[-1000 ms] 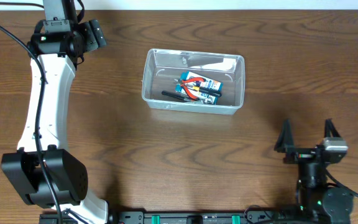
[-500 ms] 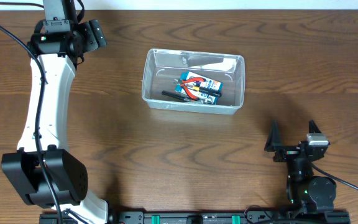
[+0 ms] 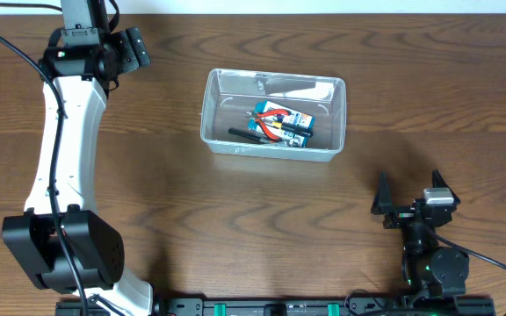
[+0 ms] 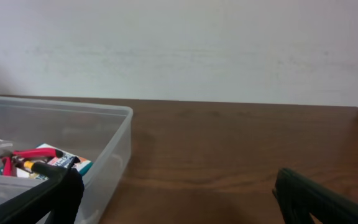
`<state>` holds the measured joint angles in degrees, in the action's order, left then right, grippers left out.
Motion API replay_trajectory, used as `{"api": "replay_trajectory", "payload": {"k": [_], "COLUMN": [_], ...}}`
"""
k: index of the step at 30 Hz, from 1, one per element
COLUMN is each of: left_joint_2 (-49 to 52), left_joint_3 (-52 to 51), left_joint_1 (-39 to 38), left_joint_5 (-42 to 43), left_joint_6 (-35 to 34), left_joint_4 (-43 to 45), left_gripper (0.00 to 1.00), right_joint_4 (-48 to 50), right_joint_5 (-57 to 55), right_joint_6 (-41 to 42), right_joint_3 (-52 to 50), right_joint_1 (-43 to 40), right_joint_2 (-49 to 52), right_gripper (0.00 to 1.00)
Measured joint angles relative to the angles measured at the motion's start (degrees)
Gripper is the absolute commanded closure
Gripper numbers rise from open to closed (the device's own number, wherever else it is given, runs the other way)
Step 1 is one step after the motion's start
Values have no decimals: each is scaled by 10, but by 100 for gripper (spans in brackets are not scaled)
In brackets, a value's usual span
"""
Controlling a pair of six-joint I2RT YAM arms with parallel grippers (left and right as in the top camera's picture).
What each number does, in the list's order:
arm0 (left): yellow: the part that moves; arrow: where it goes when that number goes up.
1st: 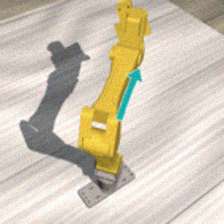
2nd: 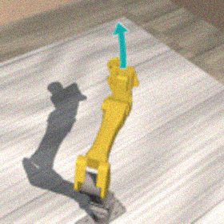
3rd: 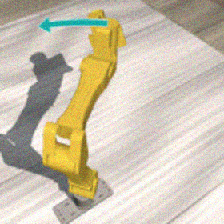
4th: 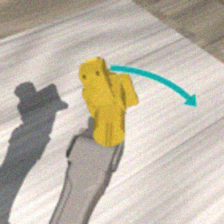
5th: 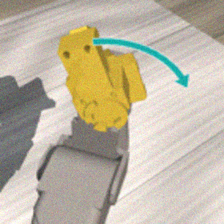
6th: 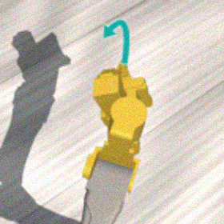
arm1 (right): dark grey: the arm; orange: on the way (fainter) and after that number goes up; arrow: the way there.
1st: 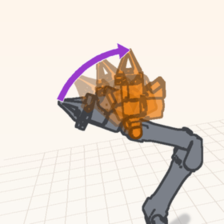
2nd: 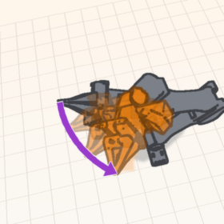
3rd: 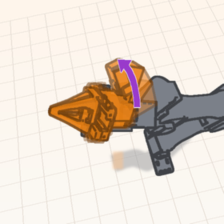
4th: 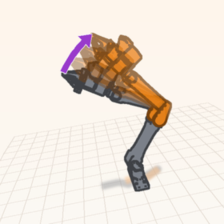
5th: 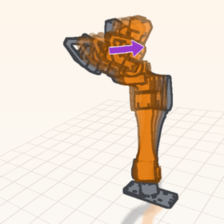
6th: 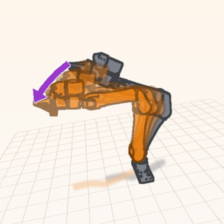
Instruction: Pack container
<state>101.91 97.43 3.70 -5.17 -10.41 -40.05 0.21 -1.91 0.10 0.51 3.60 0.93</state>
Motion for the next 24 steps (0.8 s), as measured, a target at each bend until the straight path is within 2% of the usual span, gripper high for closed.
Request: {"api": "replay_trajectory", "payload": {"k": [24], "left_joint_2": [0], "left_joint_3": [0], "left_joint_1": [0], "left_joint_5": [0], "left_joint_6": [0], "left_joint_4": [0], "left_gripper": [2], "right_joint_4": [-41], "right_joint_5": [0], "right_joint_6": [-8], "right_joint_3": [0], "right_joint_1": [0], "right_joint_2": [-1], "right_gripper": [1]}}
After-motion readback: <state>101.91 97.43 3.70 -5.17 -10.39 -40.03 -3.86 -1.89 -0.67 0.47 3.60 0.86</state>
